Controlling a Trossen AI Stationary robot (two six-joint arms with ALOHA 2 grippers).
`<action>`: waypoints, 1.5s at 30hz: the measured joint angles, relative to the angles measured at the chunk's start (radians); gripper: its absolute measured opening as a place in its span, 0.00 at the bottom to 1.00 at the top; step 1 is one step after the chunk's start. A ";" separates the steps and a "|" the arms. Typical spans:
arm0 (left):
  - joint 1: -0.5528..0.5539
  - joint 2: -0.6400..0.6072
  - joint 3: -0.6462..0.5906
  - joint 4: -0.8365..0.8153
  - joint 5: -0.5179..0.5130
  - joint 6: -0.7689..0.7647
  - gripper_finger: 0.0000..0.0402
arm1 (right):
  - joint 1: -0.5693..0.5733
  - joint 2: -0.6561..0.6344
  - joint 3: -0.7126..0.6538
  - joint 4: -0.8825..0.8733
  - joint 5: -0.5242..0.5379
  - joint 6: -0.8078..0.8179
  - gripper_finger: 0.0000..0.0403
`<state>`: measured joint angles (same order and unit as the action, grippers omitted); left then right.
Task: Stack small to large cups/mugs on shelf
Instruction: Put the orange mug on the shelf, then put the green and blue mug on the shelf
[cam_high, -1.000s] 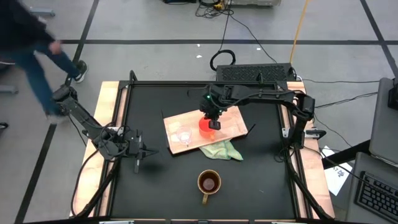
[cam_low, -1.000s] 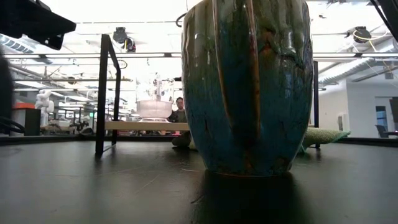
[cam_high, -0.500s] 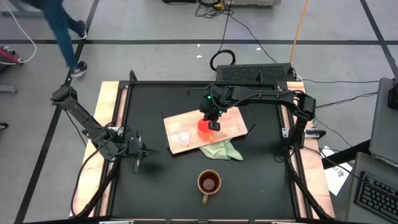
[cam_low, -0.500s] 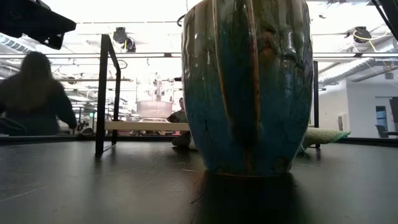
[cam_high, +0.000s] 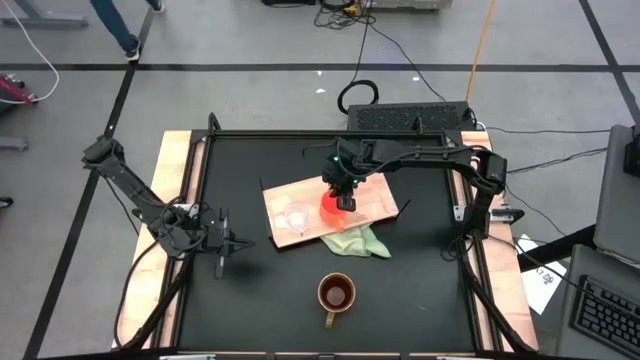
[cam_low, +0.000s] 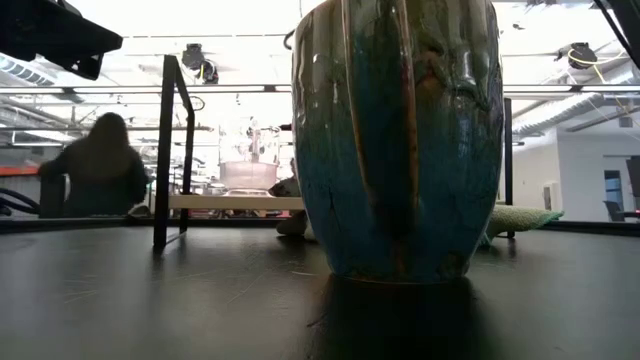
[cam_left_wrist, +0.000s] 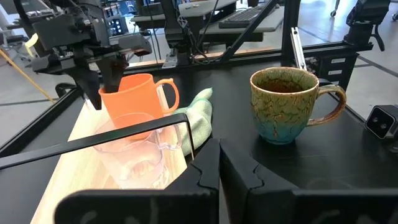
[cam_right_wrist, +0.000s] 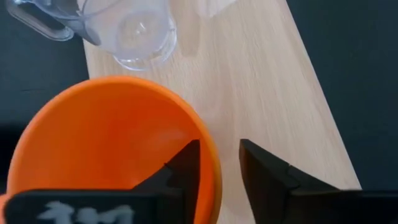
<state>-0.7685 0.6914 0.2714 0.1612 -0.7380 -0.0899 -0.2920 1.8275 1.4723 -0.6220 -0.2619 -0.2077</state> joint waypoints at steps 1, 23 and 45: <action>0.000 0.000 0.000 0.000 0.000 0.000 0.02 | 0.001 0.000 0.000 -0.002 0.000 0.002 0.26; 0.000 0.000 0.000 0.001 0.000 -0.005 0.02 | 0.171 -0.314 0.002 -0.106 0.052 0.144 0.31; -0.001 -0.001 0.000 0.047 -0.004 0.033 0.02 | 0.541 -0.751 -0.436 0.131 0.353 0.252 0.00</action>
<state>-0.7692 0.6907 0.2714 0.2081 -0.7418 -0.0574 0.2495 1.0764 1.0360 -0.4910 0.0911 0.0438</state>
